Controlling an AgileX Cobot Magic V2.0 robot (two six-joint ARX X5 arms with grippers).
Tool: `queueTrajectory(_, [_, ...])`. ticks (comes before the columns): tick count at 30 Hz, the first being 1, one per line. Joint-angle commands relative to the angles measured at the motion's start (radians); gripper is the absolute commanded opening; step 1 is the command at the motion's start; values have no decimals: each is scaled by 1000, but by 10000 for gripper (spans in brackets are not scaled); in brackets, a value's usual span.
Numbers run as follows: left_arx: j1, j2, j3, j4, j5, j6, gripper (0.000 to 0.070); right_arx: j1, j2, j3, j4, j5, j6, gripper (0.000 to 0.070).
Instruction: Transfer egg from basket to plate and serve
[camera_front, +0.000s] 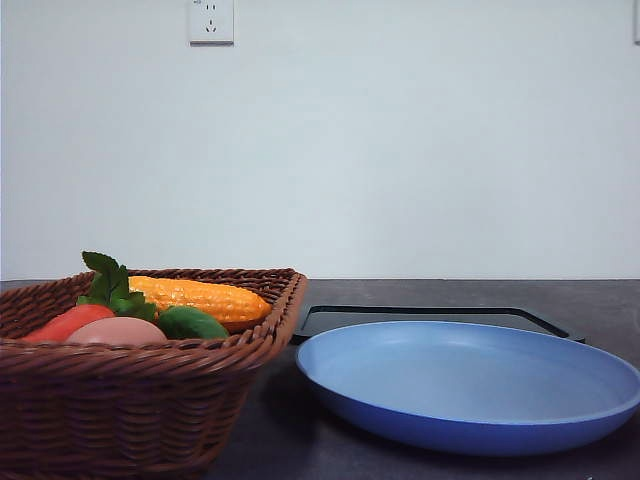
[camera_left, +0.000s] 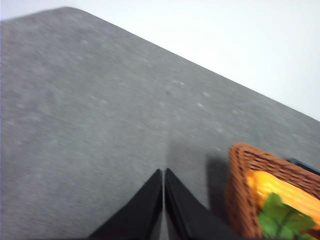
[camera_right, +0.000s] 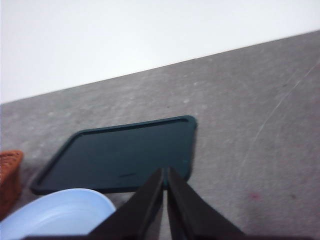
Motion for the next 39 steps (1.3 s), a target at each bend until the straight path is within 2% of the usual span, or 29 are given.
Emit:
queueTrajectory(1, [2, -2, -8, -6, 11, -20, 0, 0, -1, 8, 2, -8, 62, 0])
queueTrajectory(4, [2, 7, 15, -54, 23, -37, 0, -1, 5, 44, -60, -6, 84, 0])
queueTrajectory(10, [2, 98, 120, -133, 75, -37, 0, -2, 83, 171, -184, -3, 82, 0])
queueTrajectory(14, [2, 201, 204, -128, 155, -37, 0, -1, 179, 272, -235, -3, 72, 0])
queueTrajectory(18, [2, 318, 294, -127, 251, -23, 0, -1, 288, 374, -290, -9, 31, 0])
queueTrajectory(22, [2, 451, 386, -133, 367, 15, 0, -1, 392, 468, -328, -32, -35, 0])
queueTrajectory(27, [-2, 608, 490, -164, 521, 56, 0, -1, 512, 569, -411, -97, -65, 0])
queueTrajectory(32, [-34, 744, 585, -250, 687, 155, 0, -1, 635, 649, -539, -183, -115, 0])
queueTrajectory(37, [-96, 836, 656, -365, 717, 214, 0, 0, 743, 691, -651, -195, -155, 0])
queueTrajectory(39, [-121, 852, 666, -373, 717, 225, 0, 0, 773, 691, -672, -194, -161, 2])
